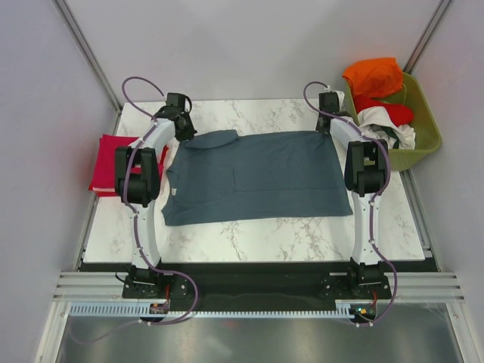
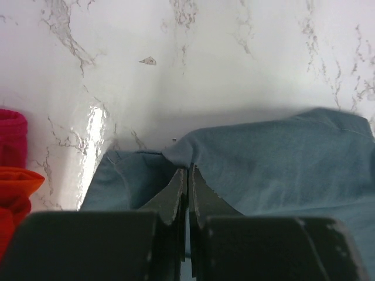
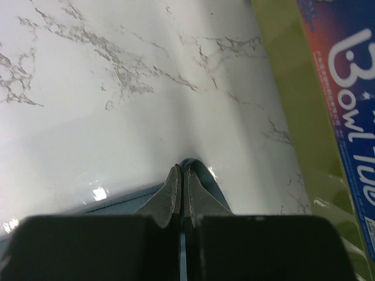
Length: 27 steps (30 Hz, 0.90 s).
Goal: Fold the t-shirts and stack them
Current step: Fold the tshirt
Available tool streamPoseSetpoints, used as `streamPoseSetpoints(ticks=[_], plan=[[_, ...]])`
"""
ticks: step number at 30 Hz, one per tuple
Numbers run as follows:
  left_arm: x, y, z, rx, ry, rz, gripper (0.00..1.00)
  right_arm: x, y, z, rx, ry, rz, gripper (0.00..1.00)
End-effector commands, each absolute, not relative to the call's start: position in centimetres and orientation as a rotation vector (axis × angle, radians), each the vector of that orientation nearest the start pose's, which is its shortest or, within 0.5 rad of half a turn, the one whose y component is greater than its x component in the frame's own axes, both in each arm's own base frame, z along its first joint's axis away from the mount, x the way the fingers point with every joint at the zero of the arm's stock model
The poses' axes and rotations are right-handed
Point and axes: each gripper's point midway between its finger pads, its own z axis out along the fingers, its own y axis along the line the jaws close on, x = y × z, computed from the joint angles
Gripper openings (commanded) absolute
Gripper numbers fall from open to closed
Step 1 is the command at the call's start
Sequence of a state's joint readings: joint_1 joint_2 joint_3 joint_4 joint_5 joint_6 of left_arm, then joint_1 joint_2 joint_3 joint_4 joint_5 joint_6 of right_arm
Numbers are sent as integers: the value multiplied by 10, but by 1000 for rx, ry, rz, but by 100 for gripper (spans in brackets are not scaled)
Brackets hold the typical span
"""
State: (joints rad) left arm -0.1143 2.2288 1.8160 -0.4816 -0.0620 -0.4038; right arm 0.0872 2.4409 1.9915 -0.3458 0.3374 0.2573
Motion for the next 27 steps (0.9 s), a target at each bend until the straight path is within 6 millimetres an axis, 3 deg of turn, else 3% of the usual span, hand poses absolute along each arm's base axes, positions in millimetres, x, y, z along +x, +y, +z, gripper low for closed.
streamPoseSetpoints(ticks=[1,7,15,17,22,27], plan=[[566,-74,140,-320,2231,-187,2,606,-2,64,378,2253,-223,0],[567,-75,173,-306,2093,-207,2,603,0,77,378,2239,-204,0],[561,-77,180,-271,2063,-225,2,595,3,104,385,2208,-173,0],[558,-80,189,-249,2035,-243,2,593,4,112,391,2198,-161,0],[548,-78,196,-229,2003,-217,2,583,6,114,399,2218,-147,0],[535,-79,215,-222,1957,-225,2,567,5,119,412,2227,-142,0]])
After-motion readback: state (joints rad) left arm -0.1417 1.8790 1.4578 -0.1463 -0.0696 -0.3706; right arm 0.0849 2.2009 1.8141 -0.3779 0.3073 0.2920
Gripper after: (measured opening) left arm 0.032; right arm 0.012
